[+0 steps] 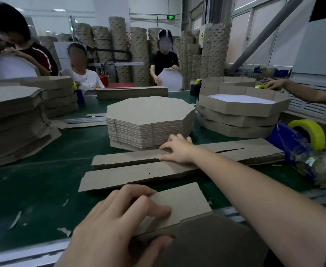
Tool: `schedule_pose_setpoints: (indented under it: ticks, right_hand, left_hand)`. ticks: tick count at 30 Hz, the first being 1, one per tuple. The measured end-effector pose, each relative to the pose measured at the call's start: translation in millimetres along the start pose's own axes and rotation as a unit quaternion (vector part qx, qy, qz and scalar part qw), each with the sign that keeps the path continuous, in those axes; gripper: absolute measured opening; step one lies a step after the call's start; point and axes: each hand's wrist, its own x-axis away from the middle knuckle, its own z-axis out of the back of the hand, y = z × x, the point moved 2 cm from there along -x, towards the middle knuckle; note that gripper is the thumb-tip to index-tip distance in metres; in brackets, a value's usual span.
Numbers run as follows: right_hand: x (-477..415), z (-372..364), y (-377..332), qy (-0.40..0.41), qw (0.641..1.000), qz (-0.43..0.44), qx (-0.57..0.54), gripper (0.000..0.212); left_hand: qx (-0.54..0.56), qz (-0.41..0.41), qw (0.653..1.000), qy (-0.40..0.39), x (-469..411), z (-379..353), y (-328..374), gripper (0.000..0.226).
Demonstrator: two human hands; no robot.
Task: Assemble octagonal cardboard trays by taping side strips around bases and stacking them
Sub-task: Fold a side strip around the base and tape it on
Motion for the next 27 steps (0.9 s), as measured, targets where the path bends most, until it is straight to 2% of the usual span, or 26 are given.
schedule_pose_setpoints:
  ticks: [7,9,11,12,14,15,16,17,18,20,24,27]
  right_hand:
    - [14,26,-4,0.071,0.982,0.058,-0.166,0.053]
    - [19,39,-8,0.109,0.982,0.084,-0.126,0.053]
    - [25,55,-11,0.147,0.983,0.088,-0.072,0.057]
    - [29,64,-11,0.164,0.982,0.081,-0.049,0.060]
    - [39,85,-11,0.204,0.976,0.067,-0.020,0.064]
    - [45,97,-13,0.227,0.971,0.070,-0.022,0.065]
    - [52,109,-14,0.250,0.964,0.083,-0.042,0.064]
    - [60,122,-16,0.270,0.955,0.105,-0.070,0.062]
    - [68,136,-18,0.287,0.946,0.127,-0.088,0.060]
    - [86,163,-21,0.313,0.934,0.143,-0.093,0.057]
    - [131,212,-25,0.313,0.935,0.151,-0.065,0.064]
    - [167,231,-26,0.297,0.943,0.148,-0.002,0.059]
  left_hand:
    - [-0.003,-0.005,1.000,-0.005,4,2,-4,0.027]
    - [-0.004,0.002,1.000,0.005,6,2,-3,0.028]
    - [0.041,0.077,0.996,-0.016,-5,-1,-8,0.021]
    - [0.059,0.106,0.991,-0.054,9,4,-5,0.013]
    - [0.093,0.124,0.984,-0.090,24,-5,-23,0.036]
    - [0.117,0.137,0.978,-0.104,24,-5,-23,0.041]
    - [0.092,0.137,0.981,-0.102,14,0,-13,0.035]
    - [0.005,0.138,0.987,-0.086,-5,5,-1,0.031]
    - [-0.050,0.133,0.990,-0.021,-12,8,13,0.035]
    - [-0.041,0.091,0.995,0.018,-2,15,26,0.046]
    - [-0.072,0.043,0.996,0.026,-10,15,35,0.041]
    - [-0.051,0.045,0.997,0.043,-7,18,46,0.041]
